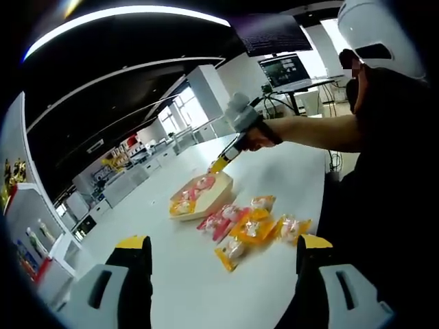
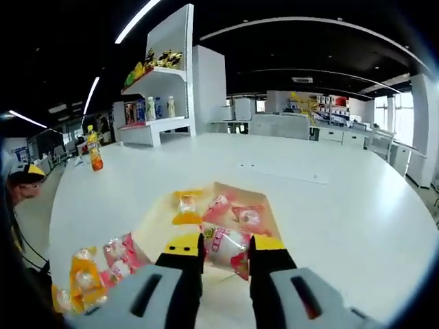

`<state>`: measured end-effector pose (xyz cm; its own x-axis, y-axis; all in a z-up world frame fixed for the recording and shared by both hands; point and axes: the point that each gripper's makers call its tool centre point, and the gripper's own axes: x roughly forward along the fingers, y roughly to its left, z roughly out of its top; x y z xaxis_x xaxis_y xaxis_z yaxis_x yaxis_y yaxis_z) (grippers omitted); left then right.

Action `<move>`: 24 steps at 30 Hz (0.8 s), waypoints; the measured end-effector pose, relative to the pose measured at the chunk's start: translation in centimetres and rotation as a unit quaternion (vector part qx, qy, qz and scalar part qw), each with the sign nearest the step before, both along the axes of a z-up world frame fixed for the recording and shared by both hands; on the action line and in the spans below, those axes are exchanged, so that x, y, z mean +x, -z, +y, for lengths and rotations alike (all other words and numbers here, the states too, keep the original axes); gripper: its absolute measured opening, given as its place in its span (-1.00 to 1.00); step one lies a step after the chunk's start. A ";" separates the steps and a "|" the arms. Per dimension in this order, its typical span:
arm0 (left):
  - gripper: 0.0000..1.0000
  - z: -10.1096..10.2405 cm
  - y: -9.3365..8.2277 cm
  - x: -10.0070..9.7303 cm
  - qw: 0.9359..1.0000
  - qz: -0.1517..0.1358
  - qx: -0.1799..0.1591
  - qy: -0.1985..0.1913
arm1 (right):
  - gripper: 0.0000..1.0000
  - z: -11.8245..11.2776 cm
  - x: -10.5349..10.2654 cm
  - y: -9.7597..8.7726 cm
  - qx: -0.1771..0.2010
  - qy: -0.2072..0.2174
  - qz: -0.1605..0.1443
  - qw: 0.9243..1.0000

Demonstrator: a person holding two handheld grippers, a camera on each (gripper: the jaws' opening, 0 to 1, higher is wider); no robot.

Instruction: Pick up the marshmallows scattered on the table and place them into the bowl on the table

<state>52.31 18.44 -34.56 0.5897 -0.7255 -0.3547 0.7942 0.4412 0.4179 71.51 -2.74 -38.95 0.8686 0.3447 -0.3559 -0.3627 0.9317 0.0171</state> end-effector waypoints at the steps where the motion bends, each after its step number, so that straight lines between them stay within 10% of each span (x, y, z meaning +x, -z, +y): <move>1: 0.72 -0.1 0.0 -0.1 1.000 0.000 0.000 0.001 | -0.55 0.0 0.2 0.3 -0.006 0.001 0.000 1.000; 24: 0.71 -0.2 0.2 -0.1 1.000 0.004 0.000 0.004 | -0.51 -0.6 2.0 2.2 -0.052 0.007 -0.020 0.998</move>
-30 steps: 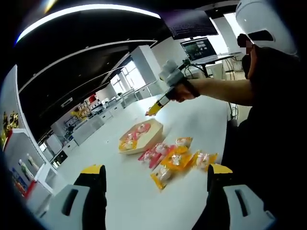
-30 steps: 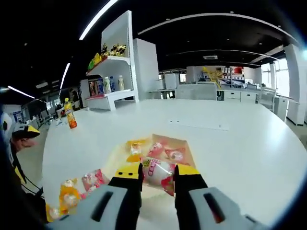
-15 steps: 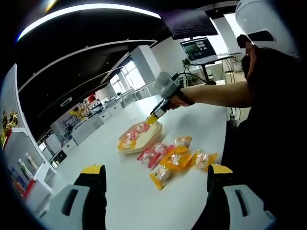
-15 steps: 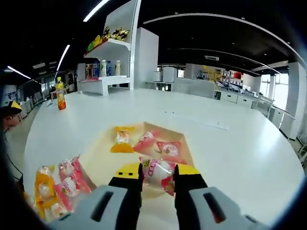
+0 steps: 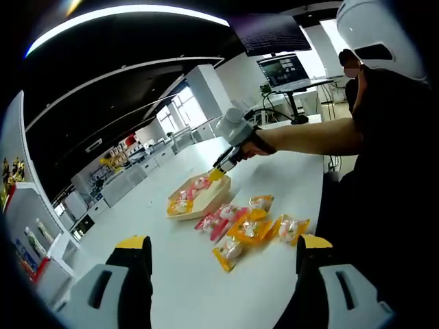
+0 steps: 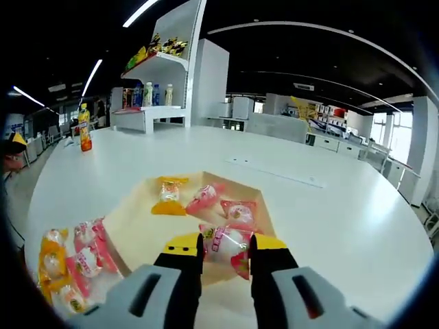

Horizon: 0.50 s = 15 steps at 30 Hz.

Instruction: Pick up the marshmallows scattered on the table and place them into the bowl on the table

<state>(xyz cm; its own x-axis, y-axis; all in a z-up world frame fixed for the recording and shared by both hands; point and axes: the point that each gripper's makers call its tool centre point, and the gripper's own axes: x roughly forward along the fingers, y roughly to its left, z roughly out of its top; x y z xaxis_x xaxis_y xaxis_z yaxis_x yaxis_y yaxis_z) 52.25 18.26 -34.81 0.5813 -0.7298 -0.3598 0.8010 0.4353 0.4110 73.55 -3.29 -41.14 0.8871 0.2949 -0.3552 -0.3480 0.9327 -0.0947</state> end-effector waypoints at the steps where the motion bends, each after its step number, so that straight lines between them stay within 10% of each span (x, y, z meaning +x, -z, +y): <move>1: 0.71 0.0 0.0 0.0 1.000 0.000 0.000 0.000 | -0.51 0.0 0.1 0.0 0.000 0.000 0.000 1.000; 15: 0.71 0.0 0.0 -0.1 1.000 0.000 0.001 0.001 | -0.45 0.4 0.3 0.6 -0.012 -0.012 -0.001 1.000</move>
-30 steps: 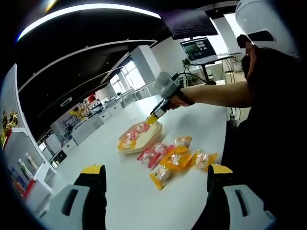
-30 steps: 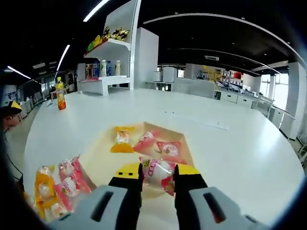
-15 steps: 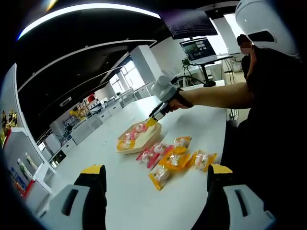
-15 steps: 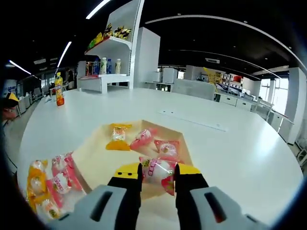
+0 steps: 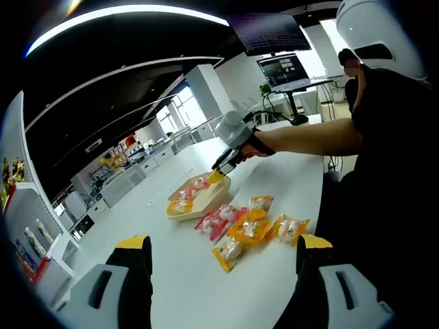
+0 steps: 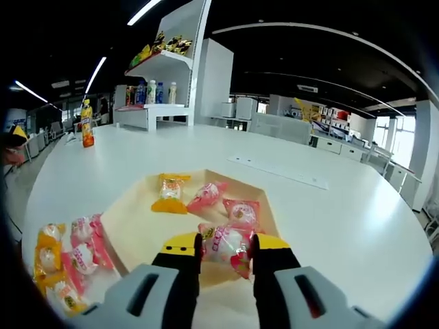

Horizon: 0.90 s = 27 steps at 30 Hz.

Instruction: Pick up the marshmallows scattered on the table and place them into the bowl on the table

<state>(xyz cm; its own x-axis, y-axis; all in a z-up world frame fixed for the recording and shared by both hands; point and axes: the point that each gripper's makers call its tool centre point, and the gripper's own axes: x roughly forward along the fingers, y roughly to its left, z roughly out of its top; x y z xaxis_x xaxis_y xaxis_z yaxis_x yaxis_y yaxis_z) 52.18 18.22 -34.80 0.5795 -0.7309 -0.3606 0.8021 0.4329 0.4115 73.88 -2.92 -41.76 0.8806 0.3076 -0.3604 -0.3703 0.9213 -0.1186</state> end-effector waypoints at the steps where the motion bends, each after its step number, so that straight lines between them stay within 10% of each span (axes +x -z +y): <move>1: 0.71 0.0 0.0 0.0 1.000 0.000 -0.001 0.001 | -0.44 0.0 0.0 0.1 -0.003 0.000 0.000 1.000; 27: 0.71 -0.1 0.1 -0.1 1.000 0.002 0.001 0.002 | -0.04 0.2 -0.3 0.4 -0.013 -0.010 -0.005 1.000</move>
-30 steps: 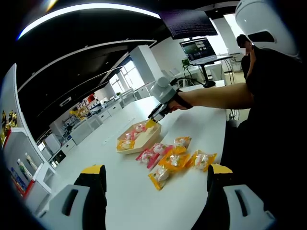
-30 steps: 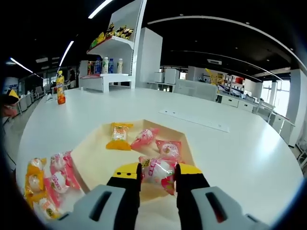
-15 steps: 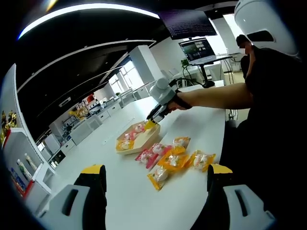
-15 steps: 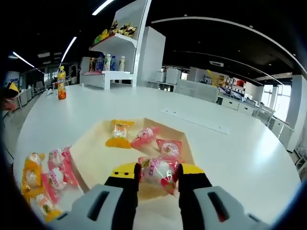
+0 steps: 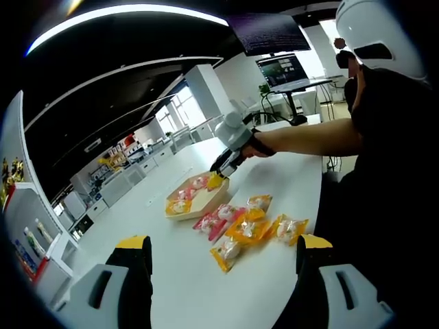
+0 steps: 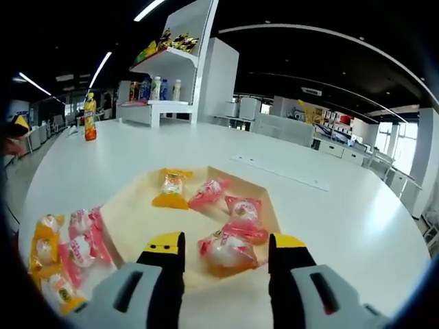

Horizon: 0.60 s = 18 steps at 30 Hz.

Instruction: Pick up the marshmallows scattered on the table and place them into the bowl on the table

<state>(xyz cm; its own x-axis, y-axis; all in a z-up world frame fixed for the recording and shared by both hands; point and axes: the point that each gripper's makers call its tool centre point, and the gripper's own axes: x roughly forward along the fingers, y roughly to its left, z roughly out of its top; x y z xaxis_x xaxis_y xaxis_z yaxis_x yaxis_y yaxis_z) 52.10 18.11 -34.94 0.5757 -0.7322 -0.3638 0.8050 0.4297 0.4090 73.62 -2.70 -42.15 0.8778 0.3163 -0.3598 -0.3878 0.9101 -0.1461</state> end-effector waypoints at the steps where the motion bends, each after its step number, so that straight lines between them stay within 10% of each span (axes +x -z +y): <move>1: 0.71 0.0 0.0 0.0 1.000 0.000 0.000 0.000 | 0.01 0.0 0.0 -0.1 0.001 0.000 -0.001 1.000; 12: 0.71 0.0 0.0 0.0 1.000 -0.001 0.000 0.000 | 0.89 -0.3 0.3 -1.4 0.037 0.010 -0.024 0.999; 18: 0.71 0.0 0.1 0.0 1.000 0.000 0.002 0.000 | 0.94 -0.7 0.2 -1.4 0.048 0.018 -0.020 0.998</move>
<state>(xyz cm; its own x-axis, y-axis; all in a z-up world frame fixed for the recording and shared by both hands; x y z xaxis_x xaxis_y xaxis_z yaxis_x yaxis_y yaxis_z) 52.05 18.11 -35.04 0.5760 -0.7303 -0.3672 0.8050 0.4285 0.4104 73.85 -3.43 -40.71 0.9026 0.3146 -0.2939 -0.3493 0.9342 -0.0728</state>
